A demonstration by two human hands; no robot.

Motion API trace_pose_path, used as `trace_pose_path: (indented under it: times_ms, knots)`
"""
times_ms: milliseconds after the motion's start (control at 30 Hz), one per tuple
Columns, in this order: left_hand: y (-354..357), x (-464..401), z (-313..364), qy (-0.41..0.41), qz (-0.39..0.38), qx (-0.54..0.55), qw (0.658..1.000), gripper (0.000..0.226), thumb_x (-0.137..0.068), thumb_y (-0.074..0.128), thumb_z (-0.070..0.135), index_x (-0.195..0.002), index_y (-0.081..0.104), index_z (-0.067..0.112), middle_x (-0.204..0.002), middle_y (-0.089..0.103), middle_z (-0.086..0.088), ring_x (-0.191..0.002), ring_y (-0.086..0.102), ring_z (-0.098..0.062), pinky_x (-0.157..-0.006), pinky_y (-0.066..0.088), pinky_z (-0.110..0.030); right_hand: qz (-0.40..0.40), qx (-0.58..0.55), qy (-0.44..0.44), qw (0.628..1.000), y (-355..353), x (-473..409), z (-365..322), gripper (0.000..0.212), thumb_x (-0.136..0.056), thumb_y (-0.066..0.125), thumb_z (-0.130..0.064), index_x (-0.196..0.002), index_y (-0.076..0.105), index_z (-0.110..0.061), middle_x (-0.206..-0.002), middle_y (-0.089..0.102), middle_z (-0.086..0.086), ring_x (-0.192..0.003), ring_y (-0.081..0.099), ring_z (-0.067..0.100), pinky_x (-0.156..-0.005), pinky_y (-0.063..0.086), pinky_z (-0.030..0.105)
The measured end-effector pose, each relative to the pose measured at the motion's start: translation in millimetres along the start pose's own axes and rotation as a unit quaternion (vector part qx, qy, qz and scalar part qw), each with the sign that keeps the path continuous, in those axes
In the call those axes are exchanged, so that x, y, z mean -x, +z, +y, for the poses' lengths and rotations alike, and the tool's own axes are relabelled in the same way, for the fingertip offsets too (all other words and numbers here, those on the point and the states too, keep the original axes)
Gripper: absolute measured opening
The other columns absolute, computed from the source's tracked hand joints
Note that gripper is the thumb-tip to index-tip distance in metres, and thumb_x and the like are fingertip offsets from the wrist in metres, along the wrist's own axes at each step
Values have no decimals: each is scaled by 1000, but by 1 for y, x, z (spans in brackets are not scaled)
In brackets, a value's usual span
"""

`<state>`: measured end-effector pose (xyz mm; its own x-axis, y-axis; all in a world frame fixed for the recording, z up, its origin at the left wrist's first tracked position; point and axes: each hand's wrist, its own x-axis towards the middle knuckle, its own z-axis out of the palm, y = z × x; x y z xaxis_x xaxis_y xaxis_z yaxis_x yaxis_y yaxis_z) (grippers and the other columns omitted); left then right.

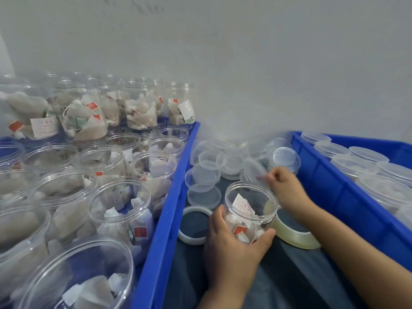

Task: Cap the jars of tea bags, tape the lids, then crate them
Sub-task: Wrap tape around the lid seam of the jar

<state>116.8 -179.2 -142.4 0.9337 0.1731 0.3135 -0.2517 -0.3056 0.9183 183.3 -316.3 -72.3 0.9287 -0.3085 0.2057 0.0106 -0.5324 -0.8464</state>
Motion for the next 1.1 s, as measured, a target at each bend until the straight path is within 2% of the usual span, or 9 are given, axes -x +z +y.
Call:
trace_pose_path:
  times_ms: [67,233,333,433,600,700,867,1000,1100]
  knots:
    - [1,0,0,-1,0,12,1000,103,-38,62,75,-125,47,23,-117,55,8,-104,56,-12,-86,48,-29,89,-23,-6,996,-22,2,-21,22,-98,40,-10,-78,45,-16,-85,68,-2,-74,58,26,-66,47,35]
    - [2,-1,-1,-3,4,21,1000,103,-39,65,73,-127,46,23,-114,52,11,-103,54,-11,-85,47,-26,257,-132,22,957,-51,8,-67,8,-100,35,-14,-94,40,-15,-83,54,11,-57,47,13,-45,40,17]
    - [2,0,1,-14,1,31,999,104,-36,61,74,-126,47,23,-111,51,13,-100,54,-9,-83,47,-23,114,-171,122,971,-44,17,-90,34,-99,36,-41,-79,42,-14,-58,49,8,-39,41,13,-30,28,10]
    - [1,-1,2,-20,-6,33,999,106,-35,62,74,-127,47,23,-114,54,11,-93,52,-2,-79,44,-18,-88,19,125,988,-25,23,-83,39,-88,56,-51,-82,54,-12,-53,40,-3,-42,37,11,-37,30,18]
    - [0,-2,-1,-10,-18,39,999,103,-39,69,71,-127,47,22,-116,57,7,-99,59,-10,-82,51,-31,-49,107,-48,992,-7,28,-63,5,-89,63,-24,-92,62,-27,-88,62,-8,-85,60,10,-70,46,19]
    - [0,-2,-2,-15,-17,38,999,102,-39,69,71,-127,47,23,-115,56,7,-97,59,-9,-82,51,-30,-49,121,-125,984,-2,35,-59,17,-92,58,-16,-94,69,-28,-97,67,-10,-91,60,7,-79,46,15]
    - [2,-8,-2,-54,-58,23,997,103,-35,69,69,-127,37,34,-124,46,14,-108,52,2,-82,42,-17,-243,246,-215,913,-2,48,-67,47,-80,46,-66,-126,50,-52,-137,44,-23,-126,34,-7,-105,29,21]
    - [3,-15,1,33,-81,75,993,125,-44,80,53,-146,11,31,-148,14,20,-126,16,25,-92,23,3,-250,316,-246,882,-6,51,-69,53,-83,51,-63,-134,36,-56,-146,33,-23,-133,24,-3,-101,21,18]
    - [3,-23,2,62,-100,124,985,99,-46,85,34,-133,37,30,-128,54,16,-114,53,7,-83,47,-11,-226,335,-269,874,-1,53,-69,45,-87,50,-57,-131,42,-54,-138,40,-26,-126,31,-4,-87,27,17]
